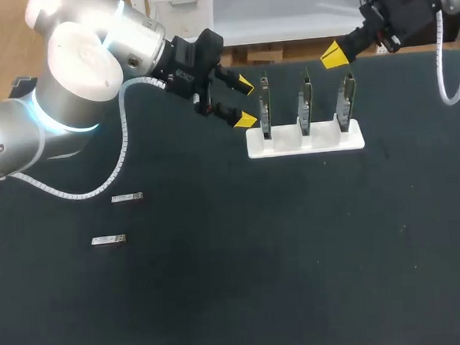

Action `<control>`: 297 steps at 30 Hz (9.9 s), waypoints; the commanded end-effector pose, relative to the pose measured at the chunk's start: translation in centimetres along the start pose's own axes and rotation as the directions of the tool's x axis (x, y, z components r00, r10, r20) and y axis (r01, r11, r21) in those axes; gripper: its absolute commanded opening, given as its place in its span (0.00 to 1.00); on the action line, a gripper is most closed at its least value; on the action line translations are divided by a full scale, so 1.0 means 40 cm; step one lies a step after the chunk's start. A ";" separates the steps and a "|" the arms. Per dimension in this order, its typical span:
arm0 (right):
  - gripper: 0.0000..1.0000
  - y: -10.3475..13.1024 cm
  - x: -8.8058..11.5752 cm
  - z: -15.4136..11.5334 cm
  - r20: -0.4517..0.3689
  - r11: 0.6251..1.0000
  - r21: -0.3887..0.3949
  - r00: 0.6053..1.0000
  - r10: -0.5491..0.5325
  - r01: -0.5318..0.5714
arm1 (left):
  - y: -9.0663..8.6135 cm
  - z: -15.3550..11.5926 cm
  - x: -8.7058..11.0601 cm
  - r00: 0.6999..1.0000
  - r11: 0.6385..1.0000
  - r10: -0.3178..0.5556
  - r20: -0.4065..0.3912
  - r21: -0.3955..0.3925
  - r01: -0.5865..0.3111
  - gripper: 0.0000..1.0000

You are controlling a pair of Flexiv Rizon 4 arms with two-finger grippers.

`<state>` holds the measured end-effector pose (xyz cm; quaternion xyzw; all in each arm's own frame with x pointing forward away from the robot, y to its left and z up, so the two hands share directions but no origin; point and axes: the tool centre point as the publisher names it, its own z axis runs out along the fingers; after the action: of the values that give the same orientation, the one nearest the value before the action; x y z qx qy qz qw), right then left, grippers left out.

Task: Pick up the optical module with the left hand, and insert it into the network port with the right hand.

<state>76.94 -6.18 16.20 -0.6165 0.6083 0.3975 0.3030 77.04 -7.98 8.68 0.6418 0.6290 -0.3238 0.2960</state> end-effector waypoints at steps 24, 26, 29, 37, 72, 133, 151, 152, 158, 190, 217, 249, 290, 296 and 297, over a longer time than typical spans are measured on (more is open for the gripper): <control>0.00 -0.016 0.020 0.016 0.008 1.000 0.011 1.000 -0.007 0.007 | 0.001 0.001 -0.002 1.000 1.000 -0.002 -0.004 -0.001 0.002 1.00; 0.00 -0.016 0.021 0.016 0.006 1.000 0.007 1.000 -0.007 0.007 | 0.001 0.001 -0.002 1.000 1.000 -0.002 -0.004 -0.001 0.002 1.00; 0.00 -0.020 0.022 0.017 0.005 1.000 0.012 1.000 -0.004 0.004 | 0.001 0.001 -0.002 1.000 1.000 -0.002 -0.004 -0.001 0.002 1.00; 1.00 -0.029 0.021 0.017 -0.004 0.999 0.032 1.000 0.012 -0.012 | 0.001 0.001 -0.002 1.000 1.000 -0.002 -0.004 -0.001 0.002 1.00; 1.00 -0.029 0.021 0.017 -0.004 0.999 0.032 1.000 0.012 -0.012 | -0.039 -0.142 0.106 0.991 0.995 0.009 -0.134 -0.097 -0.023 1.00; 1.00 -0.029 0.021 0.017 -0.004 0.999 0.032 1.000 0.012 -0.012 | -0.282 -0.361 0.565 0.683 0.994 -0.111 -0.722 -0.094 0.063 1.00; 1.00 -0.029 0.021 0.017 -0.004 0.999 0.032 1.000 0.012 -0.012 | -0.294 -0.348 0.587 0.649 0.991 -0.135 -0.748 -0.096 0.095 1.00; 1.00 -0.029 0.021 0.017 -0.004 0.999 0.032 1.000 0.012 -0.012 | -0.296 -0.347 0.590 0.647 0.991 -0.135 -0.750 -0.097 0.095 1.00; 1.00 -0.029 0.021 0.017 -0.004 0.999 0.032 1.000 0.012 -0.012 | -0.306 -0.344 0.598 0.636 0.990 -0.141 -0.759 -0.098 0.102 1.00; 1.00 -0.029 0.021 0.017 -0.004 0.999 0.032 1.000 0.012 -0.012 | -0.287 -0.334 0.613 0.636 0.992 -0.120 -0.762 -0.068 0.105 0.00; 1.00 -0.029 0.021 0.017 -0.004 0.999 0.032 1.000 0.012 -0.012 | -0.035 -0.316 0.265 0.969 0.980 -0.081 -0.232 -0.198 0.034 0.00; 1.00 -0.029 0.021 0.017 -0.004 0.999 0.032 1.000 0.012 -0.012 | 0.060 -0.212 -0.160 0.907 0.988 0.005 0.422 -0.145 0.062 0.00; 1.00 -0.029 0.021 0.017 -0.004 0.999 0.032 1.000 0.012 -0.012 | -0.013 0.018 -0.347 0.804 1.000 -0.027 0.595 0.006 0.029 0.00; 1.00 -0.029 0.021 0.017 -0.004 0.999 0.032 1.000 0.012 -0.012 | -0.024 0.049 -0.358 0.808 0.999 0.038 0.588 -0.021 -0.032 0.00; 1.00 -0.029 0.021 0.017 -0.004 0.999 0.032 1.000 0.012 -0.012 | -0.024 0.052 -0.359 0.807 0.999 0.037 0.589 -0.021 -0.031 0.00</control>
<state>77.98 -5.93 15.03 -0.6089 0.6188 0.3885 0.3088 75.92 -17.92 18.90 0.5218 0.4958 -0.4988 0.4828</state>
